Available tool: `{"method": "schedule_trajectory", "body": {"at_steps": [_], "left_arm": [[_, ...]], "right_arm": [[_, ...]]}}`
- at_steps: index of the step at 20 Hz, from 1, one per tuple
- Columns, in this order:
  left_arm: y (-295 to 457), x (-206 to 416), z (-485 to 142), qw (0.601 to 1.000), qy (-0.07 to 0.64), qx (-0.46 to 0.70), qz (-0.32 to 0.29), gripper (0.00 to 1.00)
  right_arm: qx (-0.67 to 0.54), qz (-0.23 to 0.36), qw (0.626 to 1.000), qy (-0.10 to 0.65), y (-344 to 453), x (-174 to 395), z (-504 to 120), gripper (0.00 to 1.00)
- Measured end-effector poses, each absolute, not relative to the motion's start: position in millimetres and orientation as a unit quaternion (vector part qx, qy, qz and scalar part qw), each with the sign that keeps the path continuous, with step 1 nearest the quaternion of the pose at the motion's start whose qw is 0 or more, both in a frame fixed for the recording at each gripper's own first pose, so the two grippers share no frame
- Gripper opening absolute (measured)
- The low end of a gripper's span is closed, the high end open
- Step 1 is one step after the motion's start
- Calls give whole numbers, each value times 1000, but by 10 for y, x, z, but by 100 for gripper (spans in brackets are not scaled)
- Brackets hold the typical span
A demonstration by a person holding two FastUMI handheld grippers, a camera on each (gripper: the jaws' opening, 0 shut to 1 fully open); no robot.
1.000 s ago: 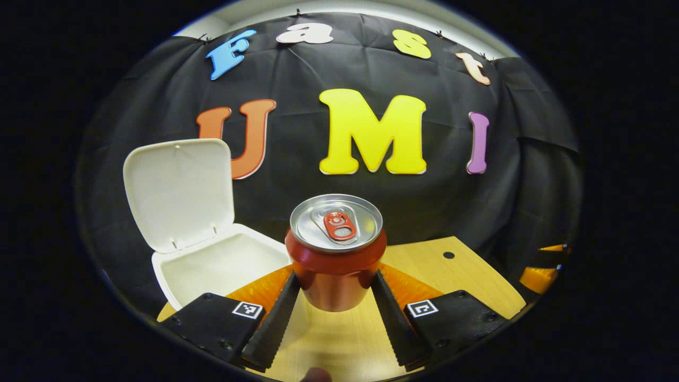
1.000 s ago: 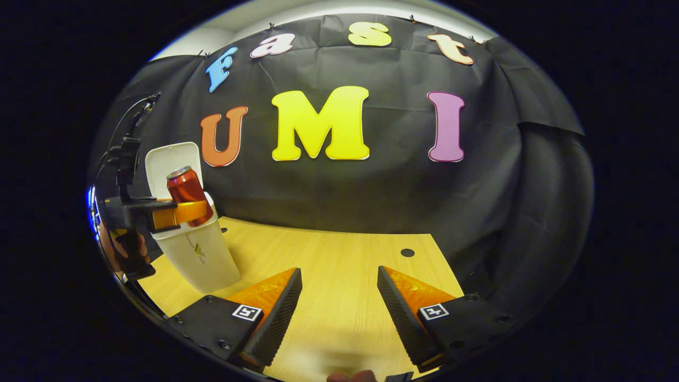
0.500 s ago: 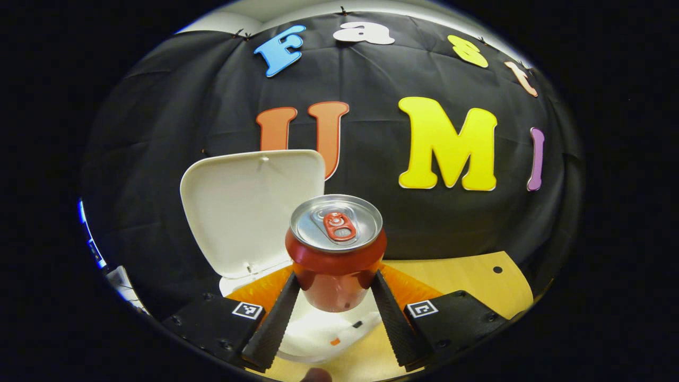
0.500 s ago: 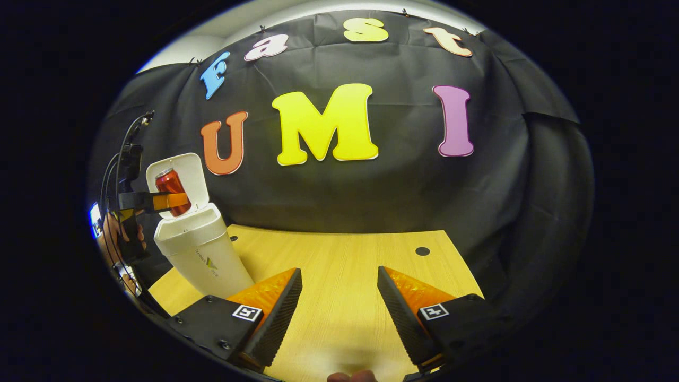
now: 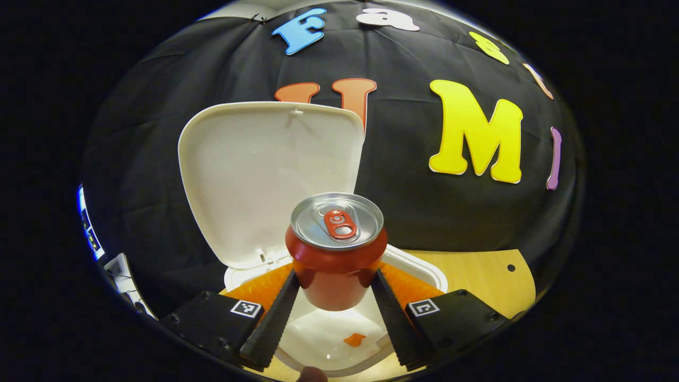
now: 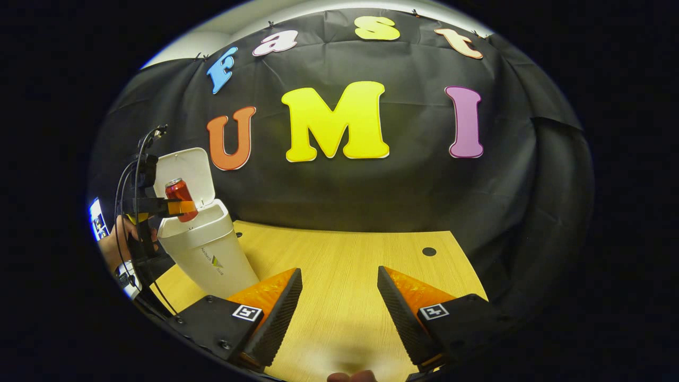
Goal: Press the lid of the desktop garbage bin to open it, pick up the crumpled paper on the desktop and throw it into the bin, then pick up the pop can on the desktop and drop it into the bin, and finally close the garbage bin lid.
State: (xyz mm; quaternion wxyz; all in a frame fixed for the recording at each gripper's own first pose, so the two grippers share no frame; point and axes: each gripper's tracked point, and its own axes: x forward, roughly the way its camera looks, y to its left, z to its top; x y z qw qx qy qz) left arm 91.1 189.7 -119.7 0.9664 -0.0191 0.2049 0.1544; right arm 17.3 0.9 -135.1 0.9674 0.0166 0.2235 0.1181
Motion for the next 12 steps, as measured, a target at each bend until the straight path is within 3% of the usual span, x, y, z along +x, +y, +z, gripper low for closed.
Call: {"method": "schedule_trajectory", "body": {"at_steps": [12], "left_arm": [[1898,868,-1106,966,194,-2,170,90]], "right_arm": [[19,122,966,228,62,110,-1388,92]]}}
